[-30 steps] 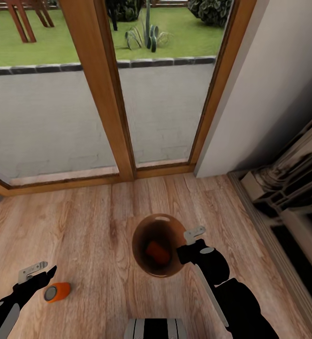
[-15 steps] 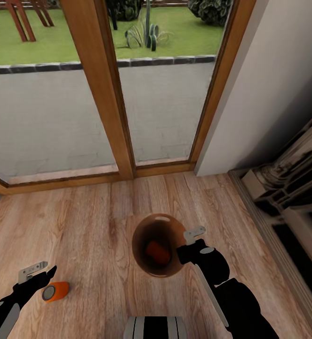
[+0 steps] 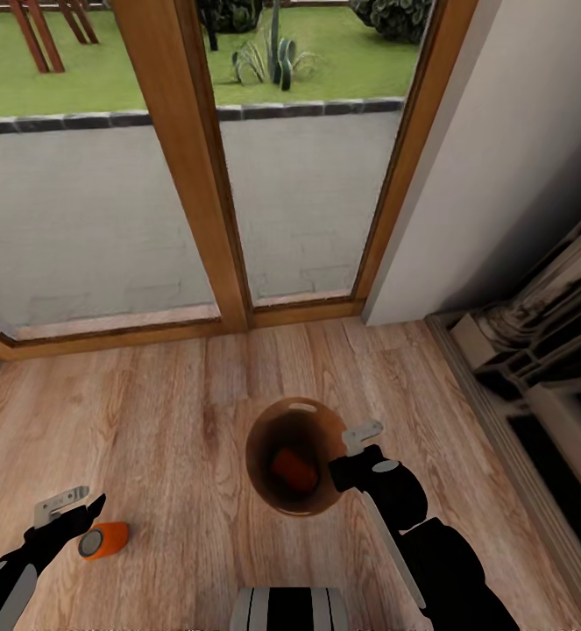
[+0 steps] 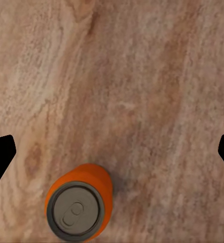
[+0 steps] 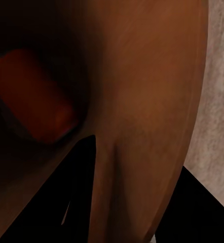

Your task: Put the three can of soda from the living room inside the tash can in the kitchen.

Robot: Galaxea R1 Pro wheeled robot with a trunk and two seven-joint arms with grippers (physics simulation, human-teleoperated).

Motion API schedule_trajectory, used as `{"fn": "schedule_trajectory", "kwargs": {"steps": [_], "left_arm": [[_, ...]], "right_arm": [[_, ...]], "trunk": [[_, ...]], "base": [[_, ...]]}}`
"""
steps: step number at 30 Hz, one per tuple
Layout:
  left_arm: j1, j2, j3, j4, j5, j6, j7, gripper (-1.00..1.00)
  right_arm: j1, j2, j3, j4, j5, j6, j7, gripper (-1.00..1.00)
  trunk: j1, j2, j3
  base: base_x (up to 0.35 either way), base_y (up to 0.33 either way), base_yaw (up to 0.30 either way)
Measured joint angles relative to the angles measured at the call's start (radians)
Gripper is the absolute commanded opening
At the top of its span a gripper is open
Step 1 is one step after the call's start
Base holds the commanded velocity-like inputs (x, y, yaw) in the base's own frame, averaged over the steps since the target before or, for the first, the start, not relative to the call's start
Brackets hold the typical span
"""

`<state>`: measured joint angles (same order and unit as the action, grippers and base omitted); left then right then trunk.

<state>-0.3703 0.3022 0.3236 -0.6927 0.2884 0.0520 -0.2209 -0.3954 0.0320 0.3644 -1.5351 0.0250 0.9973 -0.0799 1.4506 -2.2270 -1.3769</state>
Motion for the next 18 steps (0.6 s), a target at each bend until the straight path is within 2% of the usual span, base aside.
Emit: {"fn": "schedule_trajectory", "kwargs": {"steps": [18], "left_arm": [[0.000,0.000,0.001,-0.001,0.000,-0.001,0.000,1.00]], "right_arm": [[0.000,0.000,0.000,0.000,0.001,-0.001,0.000,-1.00]], "trunk": [[0.000,0.000,-0.029]], "base": [[0.000,0.000,0.000]]}}
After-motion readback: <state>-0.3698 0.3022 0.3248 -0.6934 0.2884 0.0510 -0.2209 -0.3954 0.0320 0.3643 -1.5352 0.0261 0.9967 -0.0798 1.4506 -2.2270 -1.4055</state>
